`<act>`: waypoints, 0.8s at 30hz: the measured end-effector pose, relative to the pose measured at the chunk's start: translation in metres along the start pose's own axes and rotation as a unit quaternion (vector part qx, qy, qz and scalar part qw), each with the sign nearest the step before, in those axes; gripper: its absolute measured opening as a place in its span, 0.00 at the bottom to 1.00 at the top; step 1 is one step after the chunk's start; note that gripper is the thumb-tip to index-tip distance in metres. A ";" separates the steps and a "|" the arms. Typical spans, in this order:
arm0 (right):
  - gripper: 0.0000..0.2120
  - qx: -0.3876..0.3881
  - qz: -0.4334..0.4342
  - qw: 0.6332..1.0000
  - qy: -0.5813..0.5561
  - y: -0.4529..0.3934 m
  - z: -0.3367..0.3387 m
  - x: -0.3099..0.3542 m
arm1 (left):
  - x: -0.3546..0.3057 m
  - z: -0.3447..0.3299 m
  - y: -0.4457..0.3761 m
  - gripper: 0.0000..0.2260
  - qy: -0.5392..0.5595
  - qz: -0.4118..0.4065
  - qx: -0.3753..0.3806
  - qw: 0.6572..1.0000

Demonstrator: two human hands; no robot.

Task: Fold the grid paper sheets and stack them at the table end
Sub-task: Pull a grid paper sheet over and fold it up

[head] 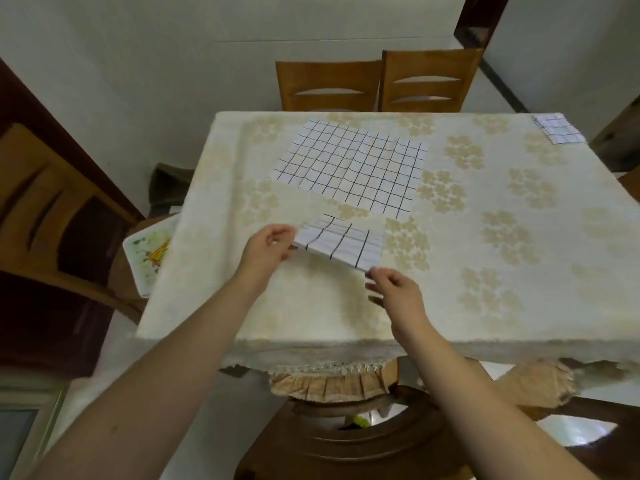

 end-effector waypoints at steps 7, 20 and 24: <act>0.12 0.012 -0.155 0.988 0.024 0.001 0.010 -0.124 | 0.145 0.029 0.075 0.07 -0.039 0.217 -0.039 0.975; 0.13 -0.010 -0.190 0.981 0.028 -0.020 0.005 -0.138 | 0.163 0.035 0.082 0.12 -0.117 0.249 -0.103 0.956; 0.15 -0.053 -0.114 0.970 0.209 -0.031 0.010 -0.121 | 0.158 0.036 0.088 0.12 -0.186 0.216 -0.063 0.956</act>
Point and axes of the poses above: each hand's wrist, its own y-axis away from the middle knuckle, its own z-axis out of the back of the hand, x = y × z, the point moved 8 cm from there along -y, towards the middle knuckle, and after that the axes turned 8 degrees about -z, right-handed, at the moved point
